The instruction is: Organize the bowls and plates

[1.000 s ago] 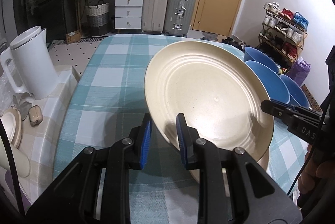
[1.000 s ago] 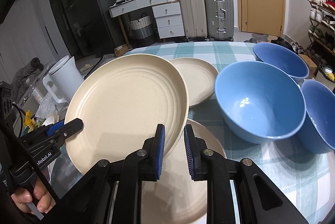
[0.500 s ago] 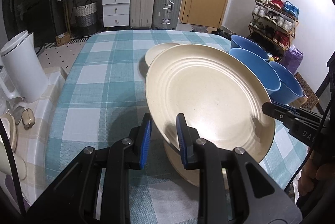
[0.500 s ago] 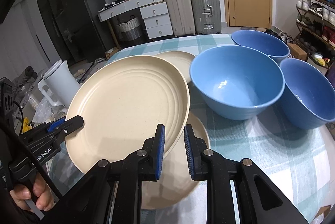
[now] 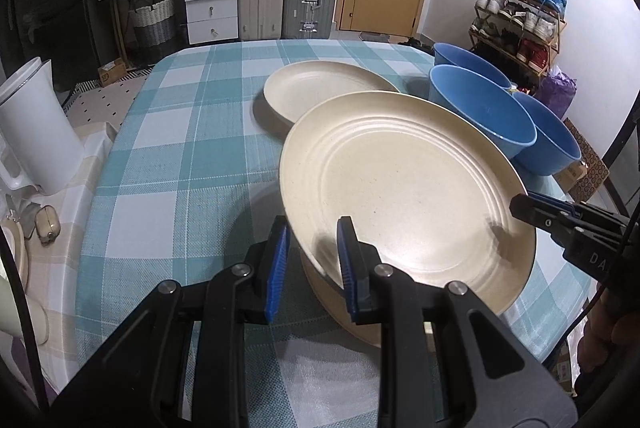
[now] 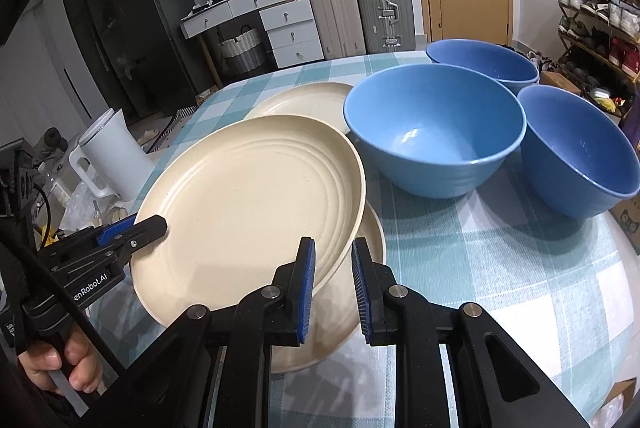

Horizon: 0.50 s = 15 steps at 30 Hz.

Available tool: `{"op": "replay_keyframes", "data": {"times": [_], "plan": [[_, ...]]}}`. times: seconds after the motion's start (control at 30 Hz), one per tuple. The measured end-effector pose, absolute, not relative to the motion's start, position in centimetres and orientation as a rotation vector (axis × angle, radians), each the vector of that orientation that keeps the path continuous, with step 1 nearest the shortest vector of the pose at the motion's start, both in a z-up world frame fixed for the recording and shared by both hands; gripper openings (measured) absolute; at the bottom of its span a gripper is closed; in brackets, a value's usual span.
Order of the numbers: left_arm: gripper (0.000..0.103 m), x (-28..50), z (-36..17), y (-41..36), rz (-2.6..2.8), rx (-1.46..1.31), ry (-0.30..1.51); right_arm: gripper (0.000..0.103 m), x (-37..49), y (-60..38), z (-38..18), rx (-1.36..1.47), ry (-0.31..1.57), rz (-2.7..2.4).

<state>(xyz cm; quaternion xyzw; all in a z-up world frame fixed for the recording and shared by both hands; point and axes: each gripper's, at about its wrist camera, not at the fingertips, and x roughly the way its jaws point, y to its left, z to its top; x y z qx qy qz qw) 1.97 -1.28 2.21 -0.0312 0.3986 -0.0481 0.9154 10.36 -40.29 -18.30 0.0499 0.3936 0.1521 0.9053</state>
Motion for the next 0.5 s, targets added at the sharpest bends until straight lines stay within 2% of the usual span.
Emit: {"op": "replay_keyframes", "data": {"times": [0.5], "plan": [[0.020,2.1,0.4,-2.7,-0.103,0.025,0.850,0.020,9.9,-40.5,-20.0,0.082,0.842,0.286]]}}
